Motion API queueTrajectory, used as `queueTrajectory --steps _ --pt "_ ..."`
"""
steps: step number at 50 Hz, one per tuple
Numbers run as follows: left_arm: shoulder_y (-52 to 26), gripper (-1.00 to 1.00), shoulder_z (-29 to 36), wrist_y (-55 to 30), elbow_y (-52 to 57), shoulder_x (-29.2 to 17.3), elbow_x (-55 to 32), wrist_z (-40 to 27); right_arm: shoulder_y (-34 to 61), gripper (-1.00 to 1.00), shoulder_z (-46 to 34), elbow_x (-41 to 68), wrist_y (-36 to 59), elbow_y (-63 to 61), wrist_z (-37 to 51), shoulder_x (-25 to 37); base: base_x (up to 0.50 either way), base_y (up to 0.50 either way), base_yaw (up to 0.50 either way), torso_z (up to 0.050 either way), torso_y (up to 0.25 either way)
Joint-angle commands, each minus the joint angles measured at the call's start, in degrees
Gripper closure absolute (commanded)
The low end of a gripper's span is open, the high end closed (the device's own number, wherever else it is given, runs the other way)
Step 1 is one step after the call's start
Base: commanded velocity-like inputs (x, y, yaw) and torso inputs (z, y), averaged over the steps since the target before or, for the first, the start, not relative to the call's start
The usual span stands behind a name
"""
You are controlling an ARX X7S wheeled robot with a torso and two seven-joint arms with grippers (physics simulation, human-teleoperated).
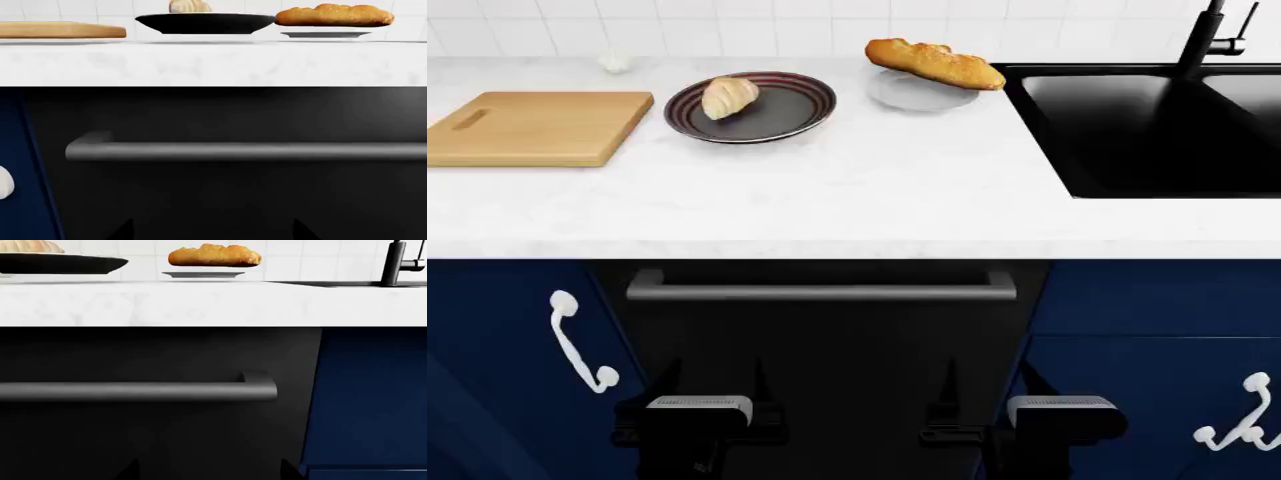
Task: From the different types of pastries on the counter, select a croissant and place it on the cutting board. Then retrieve a jar of jam from the cabinet and place it alongside the croissant on the cutting board.
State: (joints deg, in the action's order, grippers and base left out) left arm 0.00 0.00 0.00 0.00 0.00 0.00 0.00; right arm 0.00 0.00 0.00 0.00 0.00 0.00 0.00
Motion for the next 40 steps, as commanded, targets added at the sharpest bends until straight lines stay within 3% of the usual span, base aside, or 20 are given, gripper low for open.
queueTrajectory --steps 1,7,40 --pt "0.06 -1.00 1.05 -0.03 0.07 -0.90 -0.63 -1.30 -0.02 -1.00 -0.98 1.15 0.13 -0.10 1.18 0.84 0.00 0.00 0.00 0.000 0.000" --pt "-0.16 -1.00 2.36 -0.60 0.21 -2.08 -1.56 -2.86 -0.21 -1.00 -2.58 2.12 0.65 -0.66 2.72 2.07 0.00 0.07 0.00 0.000 0.000" --pt "-0.77 -1.00 5.65 -1.00 -0.24 -4.69 -4.63 -6.40 -0.01 -1.00 -5.65 5.45 0.06 -0.68 5.44 4.90 0.00 0.50 0.00 0.000 0.000"
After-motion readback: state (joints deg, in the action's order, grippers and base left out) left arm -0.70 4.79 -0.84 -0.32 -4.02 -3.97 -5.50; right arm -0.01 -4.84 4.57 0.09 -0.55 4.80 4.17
